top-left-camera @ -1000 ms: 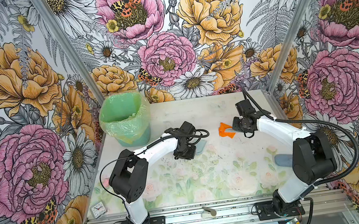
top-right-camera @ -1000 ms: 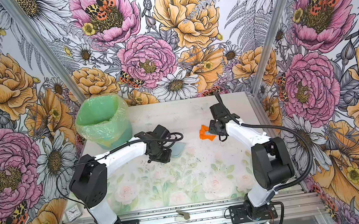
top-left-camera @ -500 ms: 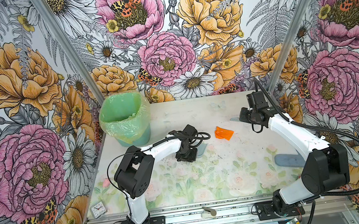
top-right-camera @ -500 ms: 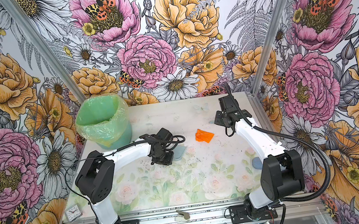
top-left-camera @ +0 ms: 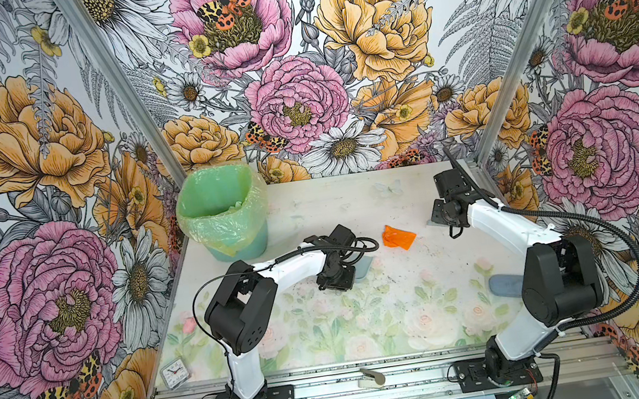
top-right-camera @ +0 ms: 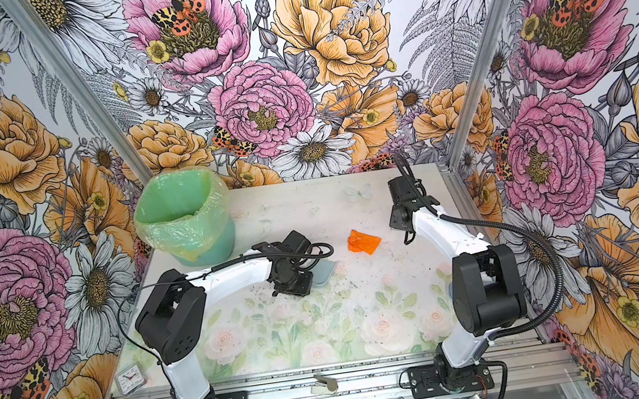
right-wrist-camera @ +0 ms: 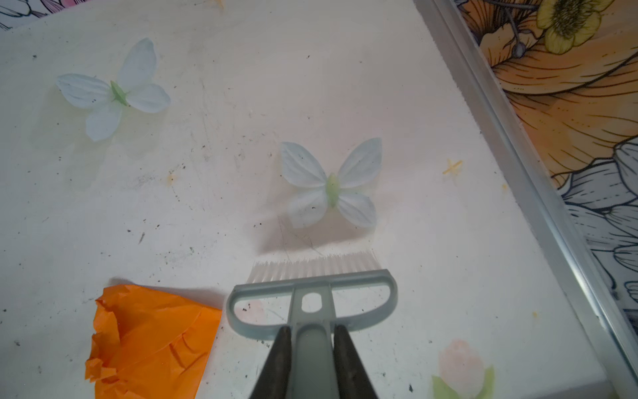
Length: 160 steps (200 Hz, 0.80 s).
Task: Sweep away the paper scraps from the table
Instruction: 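Brush the orange scrap toward the dustpan with the right brush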
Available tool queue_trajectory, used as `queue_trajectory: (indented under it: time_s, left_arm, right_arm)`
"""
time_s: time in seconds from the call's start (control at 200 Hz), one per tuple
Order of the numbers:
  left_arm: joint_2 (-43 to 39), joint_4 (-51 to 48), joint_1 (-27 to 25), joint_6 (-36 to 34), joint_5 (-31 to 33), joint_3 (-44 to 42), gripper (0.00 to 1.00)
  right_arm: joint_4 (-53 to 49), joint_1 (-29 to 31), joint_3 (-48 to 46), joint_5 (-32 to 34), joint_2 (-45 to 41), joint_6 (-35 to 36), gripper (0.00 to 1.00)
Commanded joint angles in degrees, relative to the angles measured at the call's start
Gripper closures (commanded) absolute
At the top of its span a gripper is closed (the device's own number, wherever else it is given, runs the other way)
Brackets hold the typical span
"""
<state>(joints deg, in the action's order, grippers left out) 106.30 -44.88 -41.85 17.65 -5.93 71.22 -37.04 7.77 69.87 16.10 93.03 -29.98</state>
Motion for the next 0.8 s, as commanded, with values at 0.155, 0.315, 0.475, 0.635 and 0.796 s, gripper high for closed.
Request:
queue_trajectory:
  time_s: [0.155, 0.315, 0.475, 0.635, 0.796]
  left_arm:
    - [-0.76, 2.22, -1.59, 0.90, 0.08, -1.17, 0.85]
    - [-1.15, 2.18, -2.04, 1.33, 1.12, -1.85, 0.85]
    - [-1.23, 2.19, -1.94, 1.97, 1.87, -2.38, 0.85]
    - [-0.86, 2.17, -2.03, 2.96, 3.16, -2.59, 0.85]
    - [-0.61, 2.08, -2.02, 3.38, 3.63, -2.75, 0.85]
  right_arm:
    - [0.21, 6.00, -1.83, -3.23, 1.73, -2.80, 1.00]
    - [0.56, 9.82, -2.17, -5.02, 1.99, -4.78, 1.00]
    - [0.74, 12.26, -2.12, -7.03, 1.24, -5.54, 1.00]
    - [0.83, 13.04, -2.54, -8.77, -0.29, -4.07, 1.00]
    - [0.74, 12.72, -1.32, -6.44, -2.42, 0.62, 1.00]
